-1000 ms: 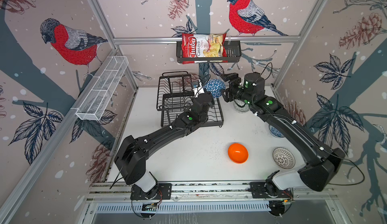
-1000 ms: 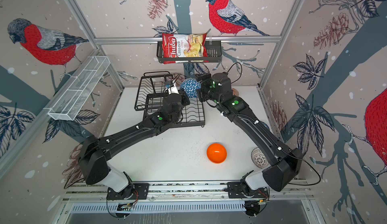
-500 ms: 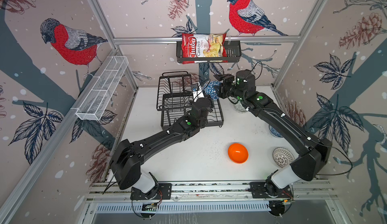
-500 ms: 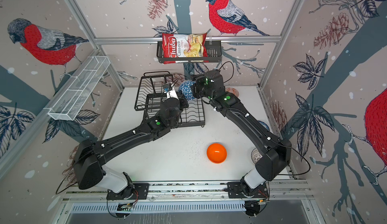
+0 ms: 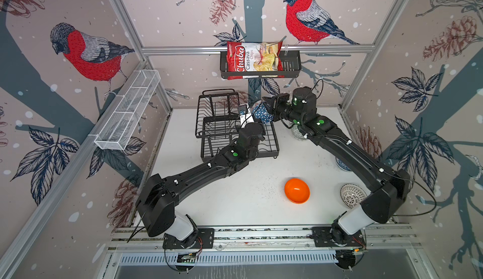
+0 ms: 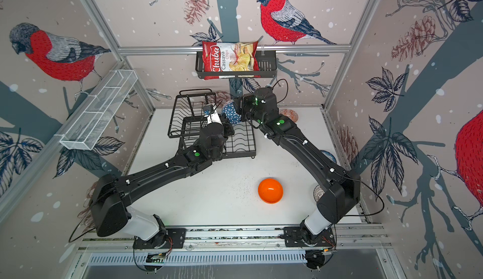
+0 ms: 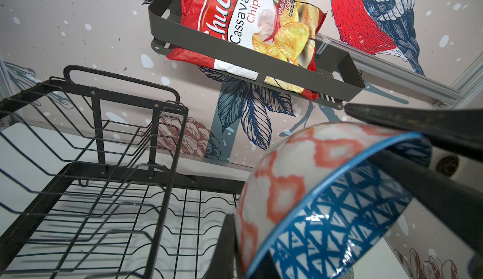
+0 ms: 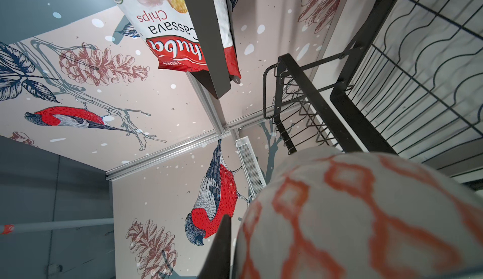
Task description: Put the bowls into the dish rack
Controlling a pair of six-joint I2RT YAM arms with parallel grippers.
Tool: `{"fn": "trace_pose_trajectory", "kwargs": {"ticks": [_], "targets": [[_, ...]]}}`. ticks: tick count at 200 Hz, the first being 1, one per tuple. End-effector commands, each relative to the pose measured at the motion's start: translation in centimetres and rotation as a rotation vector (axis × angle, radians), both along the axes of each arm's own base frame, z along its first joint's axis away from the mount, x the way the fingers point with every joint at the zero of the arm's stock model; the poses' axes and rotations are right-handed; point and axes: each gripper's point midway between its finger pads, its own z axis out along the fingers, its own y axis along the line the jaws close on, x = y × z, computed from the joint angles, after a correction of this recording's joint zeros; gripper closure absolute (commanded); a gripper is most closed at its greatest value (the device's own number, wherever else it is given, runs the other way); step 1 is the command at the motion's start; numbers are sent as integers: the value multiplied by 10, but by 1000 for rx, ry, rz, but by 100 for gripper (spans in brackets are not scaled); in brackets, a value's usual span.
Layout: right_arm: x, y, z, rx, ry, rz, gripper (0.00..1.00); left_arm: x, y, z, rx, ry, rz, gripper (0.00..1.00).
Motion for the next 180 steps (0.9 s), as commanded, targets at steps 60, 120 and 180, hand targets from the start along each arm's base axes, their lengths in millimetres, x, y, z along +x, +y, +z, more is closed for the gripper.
{"fn": "trace_pose_trajectory", "kwargs": {"ticks": [60,120,180], "targets": [[15,-12,-15,-69,-50,-56,99,-3,8,21,-41,-46,28,100],[17,-18,-7,-44,-100,-55,100,-3,1,17,-51,-17,-3,81],[24,-36,0,-41,-149,-72,100,-12,7,11,-52,15,-26,42]]}}
